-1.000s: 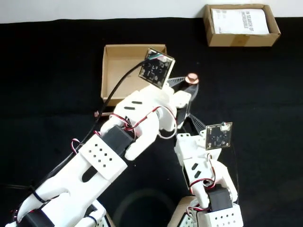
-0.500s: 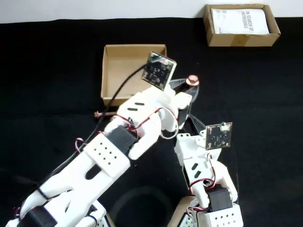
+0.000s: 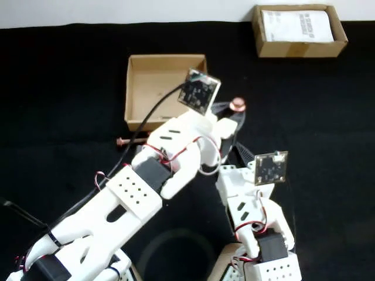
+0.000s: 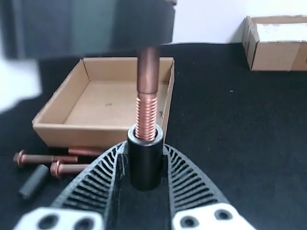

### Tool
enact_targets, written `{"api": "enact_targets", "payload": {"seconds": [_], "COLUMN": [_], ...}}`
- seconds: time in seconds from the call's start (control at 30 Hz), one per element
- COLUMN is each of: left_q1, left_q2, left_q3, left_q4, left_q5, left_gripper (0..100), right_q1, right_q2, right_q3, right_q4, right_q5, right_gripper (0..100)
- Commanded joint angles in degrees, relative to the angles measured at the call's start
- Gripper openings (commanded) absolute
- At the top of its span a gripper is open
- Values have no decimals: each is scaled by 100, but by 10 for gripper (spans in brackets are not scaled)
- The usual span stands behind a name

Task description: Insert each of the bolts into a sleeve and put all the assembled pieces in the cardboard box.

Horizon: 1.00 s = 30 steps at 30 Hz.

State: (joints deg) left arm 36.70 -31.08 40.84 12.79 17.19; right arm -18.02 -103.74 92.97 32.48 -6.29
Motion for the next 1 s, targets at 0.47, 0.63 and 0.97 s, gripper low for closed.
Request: {"api": "enact_targets", "payload": {"seconds": [0.47,0.63,0.97], "left_q1": [646,549,576], "left_q2": [-497,-549,-585], "left_q3": [189,207,154], "left_q4": [747,1389,2400], "left_q5": [-264,-747,-791], "left_gripper": [9,14,210], "right_q1": [163,312,312], "right_q2": [-66,-57,-48], "right_q3": [-92,-92,-66], "right_q4": [-84,-84,-84], "right_q5": [-9,202,290], "right_gripper": [7,7,7]}}
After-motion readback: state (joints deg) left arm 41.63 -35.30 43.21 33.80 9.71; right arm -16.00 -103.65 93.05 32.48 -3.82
